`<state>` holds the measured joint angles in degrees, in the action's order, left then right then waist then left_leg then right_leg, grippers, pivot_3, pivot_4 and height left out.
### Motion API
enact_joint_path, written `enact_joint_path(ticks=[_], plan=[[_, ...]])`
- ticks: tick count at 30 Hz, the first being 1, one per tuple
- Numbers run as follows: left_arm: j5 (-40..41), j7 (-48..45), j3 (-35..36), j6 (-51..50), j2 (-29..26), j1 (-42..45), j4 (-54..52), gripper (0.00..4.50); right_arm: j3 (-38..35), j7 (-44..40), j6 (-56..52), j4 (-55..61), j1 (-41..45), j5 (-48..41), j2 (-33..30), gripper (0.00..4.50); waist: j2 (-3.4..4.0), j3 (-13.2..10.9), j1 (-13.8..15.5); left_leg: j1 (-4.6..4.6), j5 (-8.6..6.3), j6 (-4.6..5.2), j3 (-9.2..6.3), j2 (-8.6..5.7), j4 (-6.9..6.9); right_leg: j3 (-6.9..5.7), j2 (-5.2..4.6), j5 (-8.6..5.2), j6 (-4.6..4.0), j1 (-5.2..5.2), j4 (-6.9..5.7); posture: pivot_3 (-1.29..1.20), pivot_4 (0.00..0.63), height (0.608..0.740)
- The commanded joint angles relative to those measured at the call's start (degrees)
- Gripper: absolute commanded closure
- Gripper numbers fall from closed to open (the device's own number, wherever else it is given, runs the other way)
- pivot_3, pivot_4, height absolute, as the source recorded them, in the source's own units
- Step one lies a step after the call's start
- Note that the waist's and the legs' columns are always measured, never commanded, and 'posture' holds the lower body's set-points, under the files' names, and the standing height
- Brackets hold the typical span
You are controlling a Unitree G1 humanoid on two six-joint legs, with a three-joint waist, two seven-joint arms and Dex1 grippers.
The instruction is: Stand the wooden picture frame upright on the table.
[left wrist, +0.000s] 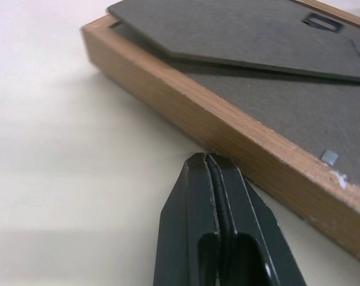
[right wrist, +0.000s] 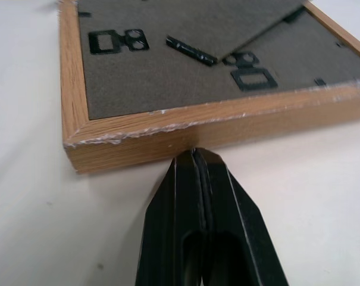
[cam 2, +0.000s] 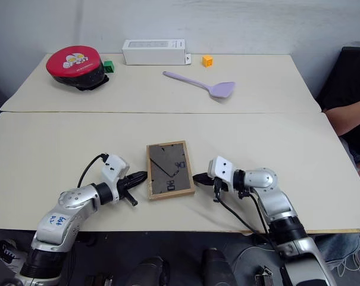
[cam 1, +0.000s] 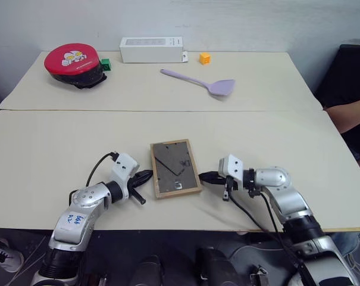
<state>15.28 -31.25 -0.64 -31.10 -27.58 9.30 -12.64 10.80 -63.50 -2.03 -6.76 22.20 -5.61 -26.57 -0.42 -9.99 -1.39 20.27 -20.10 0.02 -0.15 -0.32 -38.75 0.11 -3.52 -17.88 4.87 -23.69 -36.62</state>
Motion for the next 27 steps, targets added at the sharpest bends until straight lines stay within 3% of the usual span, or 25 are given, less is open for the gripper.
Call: enact_joint_path(ticks=[1, 4, 6, 8, 12, 16, 24, 27], plan=[[-1.0, -1.4, -0.6, 1.0, -1.1, 0.4, 1.6, 4.45, -0.1, 1.5, -1.8, 4.8, -1.1, -1.2, -0.5, 4.50, 0.00, 0.0, 0.0, 0.00, 0.00, 0.00, -0.01, 0.00, 0.00, -0.01, 0.00, 0.00, 0.00, 0.00, 0.00, 0.00, 0.150, 0.740], [2.6, -3.5, 3.8, -4.9, -4.4, -0.1, 1.5, 4.28, -1.6, 2.1, -1.9, 4.7, -1.6, -0.5, -2.7, 4.50, 0.00, 0.0, 0.0, 0.00, 0.00, 0.00, -0.01, 0.00, 0.00, -0.01, 0.00, 0.00, 0.00, 0.00, 0.01, 0.00, 0.150, 0.740], [11.5, -9.5, 8.9, -16.4, -9.8, -0.5, 0.0, 3.86, -2.5, 1.4, -1.7, 4.5, -0.9, -0.6, -4.9, 4.50, -0.02, 0.0, -0.3, -0.01, 0.00, 0.00, -0.01, 0.00, 0.04, 0.01, 0.00, 0.00, 0.00, -0.01, 0.03, 0.00, 0.150, 0.740], [23.0, -13.4, 13.2, -35.8, -14.1, 1.7, 0.7, 3.32, -1.9, 1.0, -1.5, 5.1, -0.6, -1.0, -5.8, 4.50, -0.02, 0.0, -0.7, -0.02, -0.01, -0.01, 0.00, 0.04, 0.14, 0.02, 0.03, -0.03, -0.04, -0.04, 0.00, 0.00, 0.150, 0.740], [29.7, -12.2, 15.9, -57.7, -17.2, 9.9, 6.9, 2.18, 0.4, 0.7, -2.2, 6.3, -0.3, -0.8, -5.4, 4.50, -0.01, 0.0, -0.2, -0.06, 0.02, 0.00, -0.06, 0.02, 0.38, -0.02, 0.03, -0.05, -0.09, -0.06, 0.03, 0.00, 0.150, 0.740], [40.6, -6.7, 13.8, -61.4, -16.1, 17.2, 19.2, 1.01, 2.4, 1.1, -1.9, 6.0, -0.1, 0.3, -4.8, 4.50, -0.05, -0.1, 0.1, 0.02, 0.05, -0.05, -0.22, -0.04, 0.15, -0.12, 0.00, -0.05, -0.08, -0.03, -0.04, 0.00, 0.150, 0.740], [54.5, 7.7, 5.3, -61.4, -14.0, 21.8, 26.1, 1.01, 4.0, 2.5, -4.4, 7.0, 1.5, 1.4, -4.1, 4.50, -0.05, -0.1, -0.1, 0.12, 0.02, -0.09, -0.28, -0.06, -0.11, -0.14, -0.02, -0.04, -0.06, -0.05, -0.20, 0.00, 0.150, 0.740], [58.4, 14.2, 5.4, -61.4, -10.7, 23.2, 27.7, 1.01, 4.4, 3.1, -5.6, 7.6, 1.9, 1.7, -4.1, 4.50, -0.05, -0.1, 0.2, 0.11, 0.01, -0.09, -0.29, -0.06, -0.16, -0.15, -0.02, -0.04, -0.06, -0.04, -0.19, 0.00, 0.150, 0.740]])
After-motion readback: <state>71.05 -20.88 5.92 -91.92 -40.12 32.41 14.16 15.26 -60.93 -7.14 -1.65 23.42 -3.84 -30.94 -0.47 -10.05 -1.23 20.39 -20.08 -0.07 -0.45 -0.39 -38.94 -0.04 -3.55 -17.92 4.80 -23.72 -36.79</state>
